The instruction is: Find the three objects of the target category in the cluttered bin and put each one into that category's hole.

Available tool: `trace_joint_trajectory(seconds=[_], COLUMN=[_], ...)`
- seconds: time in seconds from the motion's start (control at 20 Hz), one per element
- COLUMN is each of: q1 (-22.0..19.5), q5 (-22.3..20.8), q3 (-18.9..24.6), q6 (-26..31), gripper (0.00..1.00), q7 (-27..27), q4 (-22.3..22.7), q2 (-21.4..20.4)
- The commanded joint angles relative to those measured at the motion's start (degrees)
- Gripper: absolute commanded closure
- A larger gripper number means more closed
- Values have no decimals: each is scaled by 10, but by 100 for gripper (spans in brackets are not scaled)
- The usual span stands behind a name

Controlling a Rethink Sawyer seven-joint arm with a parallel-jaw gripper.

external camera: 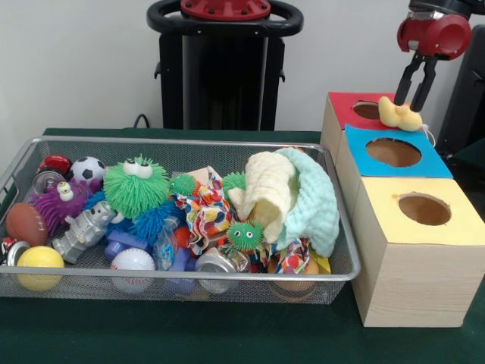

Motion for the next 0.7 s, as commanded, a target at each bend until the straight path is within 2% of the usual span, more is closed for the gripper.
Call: trace_joint_trajectory(seconds=[0.05, 0.7], q1=[-11, -8], q5=[31, 35], q3=[80, 77], q6=[-24, -19], gripper=[0, 0], q7=[135, 130], q4=[18, 27], q2=[26, 30])
